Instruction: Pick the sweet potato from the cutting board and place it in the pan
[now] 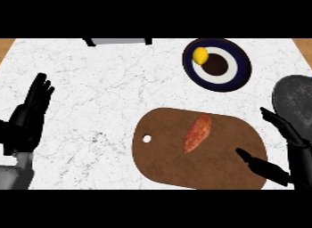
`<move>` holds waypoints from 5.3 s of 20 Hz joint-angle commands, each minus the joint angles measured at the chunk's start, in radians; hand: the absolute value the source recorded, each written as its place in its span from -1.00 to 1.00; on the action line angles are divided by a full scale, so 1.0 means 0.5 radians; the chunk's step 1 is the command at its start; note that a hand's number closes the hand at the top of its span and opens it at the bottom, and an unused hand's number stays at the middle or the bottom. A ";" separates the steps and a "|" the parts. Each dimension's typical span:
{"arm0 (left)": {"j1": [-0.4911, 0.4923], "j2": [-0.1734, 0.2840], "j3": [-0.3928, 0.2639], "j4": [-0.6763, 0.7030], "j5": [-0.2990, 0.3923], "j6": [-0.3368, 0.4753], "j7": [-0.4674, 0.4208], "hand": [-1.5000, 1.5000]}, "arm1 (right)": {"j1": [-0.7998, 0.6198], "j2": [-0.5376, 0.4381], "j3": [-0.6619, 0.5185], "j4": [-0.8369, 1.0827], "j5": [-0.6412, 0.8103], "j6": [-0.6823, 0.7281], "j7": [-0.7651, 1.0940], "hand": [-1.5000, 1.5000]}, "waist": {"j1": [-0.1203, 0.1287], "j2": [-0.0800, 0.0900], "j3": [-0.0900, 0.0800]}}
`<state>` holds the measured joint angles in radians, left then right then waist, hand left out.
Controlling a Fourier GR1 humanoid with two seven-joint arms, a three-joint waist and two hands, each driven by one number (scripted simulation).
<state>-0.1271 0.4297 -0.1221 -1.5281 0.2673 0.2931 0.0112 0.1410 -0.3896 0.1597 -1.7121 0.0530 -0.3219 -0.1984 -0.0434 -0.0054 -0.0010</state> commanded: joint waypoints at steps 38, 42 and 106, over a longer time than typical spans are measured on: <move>-0.253 -0.257 0.171 0.219 -0.253 -0.202 0.064 0.00 | -1.012 -0.164 0.296 -0.728 0.386 0.985 2.395 -1.00 | 0.087 0.011 0.001; -0.177 -0.241 0.206 0.101 -0.230 -0.231 0.122 0.00 | -0.972 -0.137 0.288 -0.540 0.506 0.999 2.343 -1.00 | 0.098 0.011 0.002; -0.253 -0.481 0.474 0.216 -0.513 -0.485 0.087 0.00 | -0.892 0.497 0.322 0.693 1.457 1.575 1.329 1.00 | 0.086 0.012 0.002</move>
<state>-0.2181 0.1887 0.0959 -1.4933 0.0145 0.0598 0.0949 -0.3322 -0.1402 0.3121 -1.4201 0.7438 0.4888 0.5273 0.0017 -0.0046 -0.0023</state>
